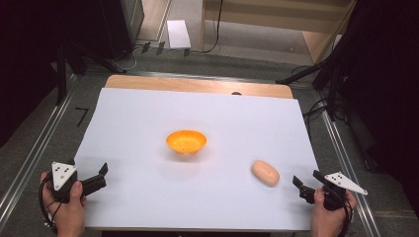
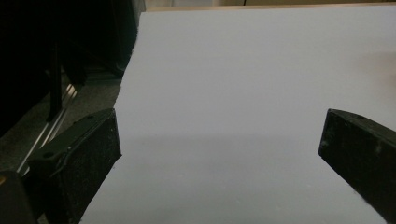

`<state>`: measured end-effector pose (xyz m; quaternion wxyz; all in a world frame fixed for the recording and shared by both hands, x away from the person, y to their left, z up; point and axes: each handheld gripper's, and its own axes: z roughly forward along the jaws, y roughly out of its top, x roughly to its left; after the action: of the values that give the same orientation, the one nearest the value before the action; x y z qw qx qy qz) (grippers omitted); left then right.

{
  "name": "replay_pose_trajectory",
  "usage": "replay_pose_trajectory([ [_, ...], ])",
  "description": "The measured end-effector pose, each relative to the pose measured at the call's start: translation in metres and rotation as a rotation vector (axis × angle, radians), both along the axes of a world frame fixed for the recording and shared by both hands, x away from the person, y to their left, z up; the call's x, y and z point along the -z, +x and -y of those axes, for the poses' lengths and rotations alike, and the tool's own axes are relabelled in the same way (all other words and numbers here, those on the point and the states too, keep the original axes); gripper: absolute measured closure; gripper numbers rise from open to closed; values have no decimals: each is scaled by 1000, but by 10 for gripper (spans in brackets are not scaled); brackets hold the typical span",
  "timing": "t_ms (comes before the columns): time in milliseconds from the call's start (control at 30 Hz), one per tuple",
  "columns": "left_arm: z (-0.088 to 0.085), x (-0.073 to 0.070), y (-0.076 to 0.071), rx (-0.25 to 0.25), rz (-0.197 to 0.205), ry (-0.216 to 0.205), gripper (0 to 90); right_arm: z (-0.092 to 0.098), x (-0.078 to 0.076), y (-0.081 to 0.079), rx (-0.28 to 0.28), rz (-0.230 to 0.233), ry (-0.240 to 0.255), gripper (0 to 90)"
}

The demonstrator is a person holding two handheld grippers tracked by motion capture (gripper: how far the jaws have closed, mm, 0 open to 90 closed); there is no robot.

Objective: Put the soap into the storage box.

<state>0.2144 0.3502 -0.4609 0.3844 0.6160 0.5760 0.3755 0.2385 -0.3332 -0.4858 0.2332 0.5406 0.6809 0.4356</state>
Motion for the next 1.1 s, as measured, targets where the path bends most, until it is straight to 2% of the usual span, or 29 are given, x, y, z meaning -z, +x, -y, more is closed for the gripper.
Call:
replay_pose_trajectory([
  [167, -1, 0, 0, 2, 6, -4, 0, -3, -4, 3, -66, -55, -91, 134],
  [233, -1, 0, -1, 5, 13, -8, 0, -4, -9, 5, -109, -85, -112, 134],
  [300, -1, 1, -2, 12, 21, -14, 0, -4, -15, 4, -127, -95, -135, 135],
  [400, -1, 1, -2, 25, 21, -12, 0, -6, -21, 7, -186, -142, -164, 135],
  [533, -1, 1, 0, 24, 4, -10, 0, -19, -29, 13, -258, -211, -279, 133],
  [600, -2, 1, 0, 24, 3, -13, 0, -27, -33, 16, -295, -237, -304, 131],
  [633, -2, 1, 0, 24, 3, -13, 0, -27, -33, 16, -295, -237, -304, 131],
  [667, -2, 1, -1, 24, 5, -19, 0, -35, -35, 21, -350, -275, -332, 131],
  [767, -2, 1, -1, 26, 11, -21, 0, -40, -36, 25, -376, -295, -348, 133],
  [800, -2, 1, -1, 27, 9, -24, 0, -46, -36, 30, -413, -322, -358, 136],
  [867, -2, 1, -1, 29, 6, -24, 0, -48, -36, 31, -424, -336, -361, 137],
  [900, -2, 1, 0, 31, 2, -17, 0, -53, -37, 35, -443, -367, -379, 139],
  [1100, -2, 1, 0, 36, 1, -18, 0, -63, -41, 42, -467, -398, -390, 170],
])
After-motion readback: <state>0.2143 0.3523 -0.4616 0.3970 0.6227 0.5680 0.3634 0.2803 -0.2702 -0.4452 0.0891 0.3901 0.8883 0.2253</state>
